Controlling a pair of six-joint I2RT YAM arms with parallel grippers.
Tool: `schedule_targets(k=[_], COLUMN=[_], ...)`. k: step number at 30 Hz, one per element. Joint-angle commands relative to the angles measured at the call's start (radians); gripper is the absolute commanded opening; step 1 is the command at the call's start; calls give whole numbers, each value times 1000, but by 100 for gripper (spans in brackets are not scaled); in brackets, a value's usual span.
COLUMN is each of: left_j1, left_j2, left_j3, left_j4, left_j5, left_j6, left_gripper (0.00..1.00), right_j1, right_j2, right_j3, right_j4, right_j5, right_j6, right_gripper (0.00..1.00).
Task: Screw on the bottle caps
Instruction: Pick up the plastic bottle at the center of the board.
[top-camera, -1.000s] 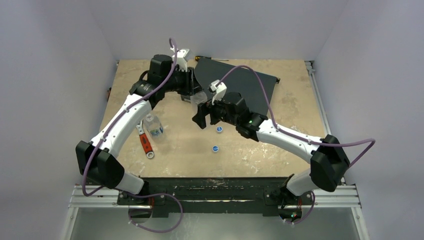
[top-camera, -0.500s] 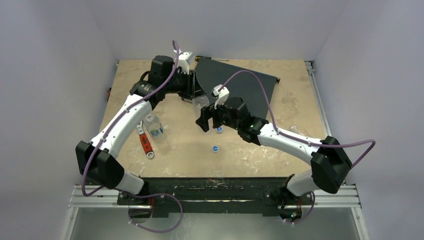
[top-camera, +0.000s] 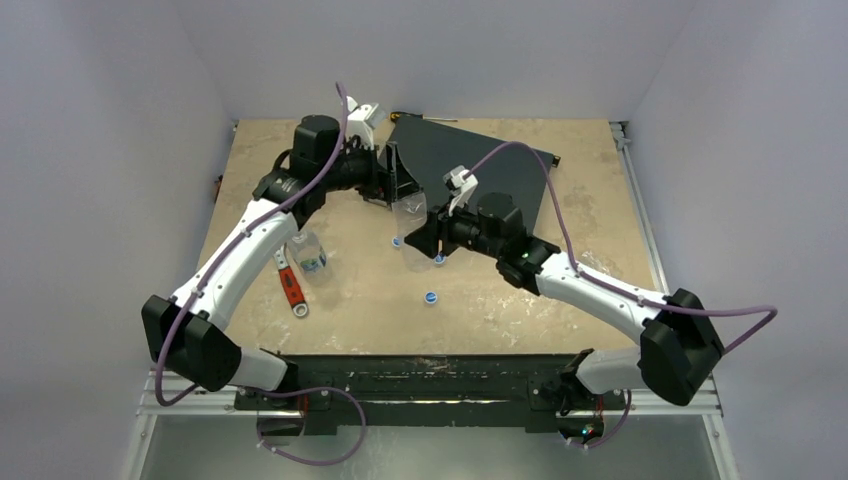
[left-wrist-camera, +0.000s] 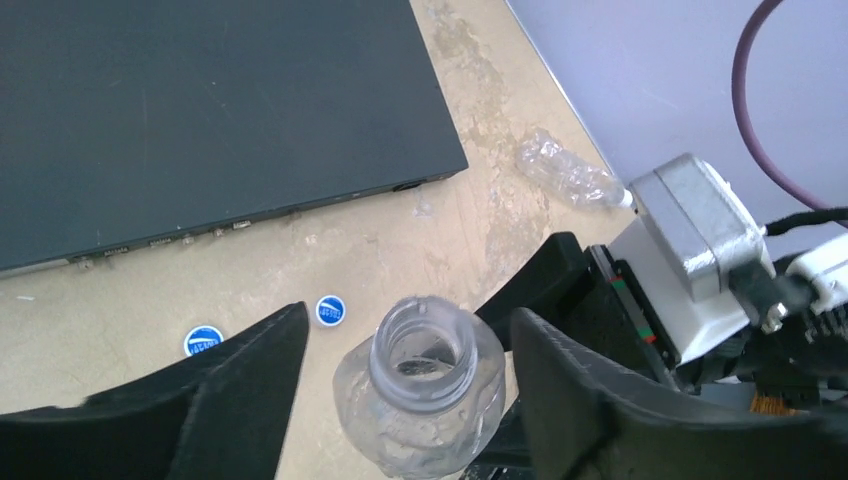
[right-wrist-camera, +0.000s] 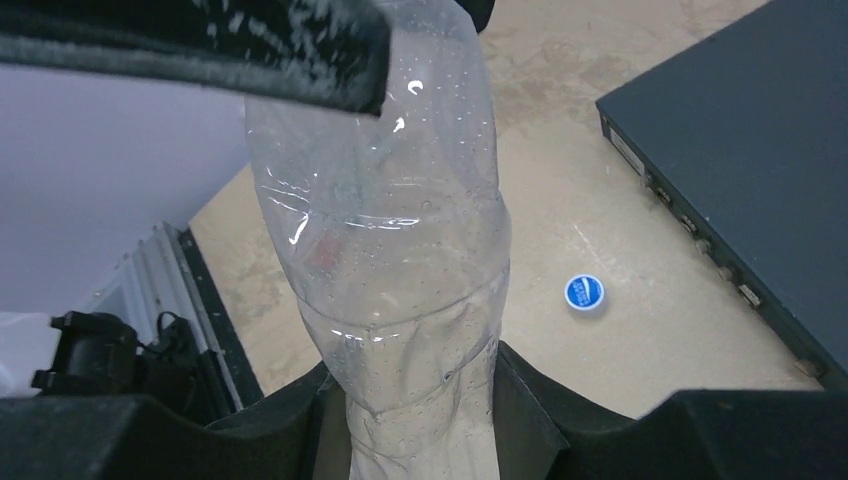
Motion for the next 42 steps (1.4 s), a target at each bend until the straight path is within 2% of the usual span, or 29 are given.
schedule_targets(k=[1,4,8,15,26,28,33,35,38,40,42], left_j1=[1,2,2,-2,-53,-56,-56,-56,-56,-56,-56], left_j2=[-91,-138,-180,-246,-256,-256,-239,-235,-232,-231,-233], left_j3=[-49,-102,-204,-399,-572,-588,-592,-594,-581,-549,-509], left_j4=[105,163,292,651,1006,1033,1032,1024,987,903,789], left_j5=[52,80,154,161,63,32,-1,-14,-21,-11,-14], left_j6=[-12,-9,-52,-211,-335,-345,-328,-310,-245,-160,-57], left_gripper=[85,89,87,84,69,66,49,45,42,41,39], right_j1=[-52,-112,-118,-118,-104,-96,-95,-94,-96,-95,-95], right_j2=[-57,-71,-87,-78,-61,-58,-54,-60,-79,-102,-135], right_j3=[4,-8,7,23,9,8,9,11,21,27,36], right_j4=[97,157,175,187,237,233,186,141,46,-20,-109], right_j5=[-158,-270,-324,-348,-349,-339,-291,-258,-197,-162,-111], right_j6=[75,157,187,215,257,254,240,224,191,179,168], right_gripper=[39,40,42,42,43,43,44,51,73,90,98])
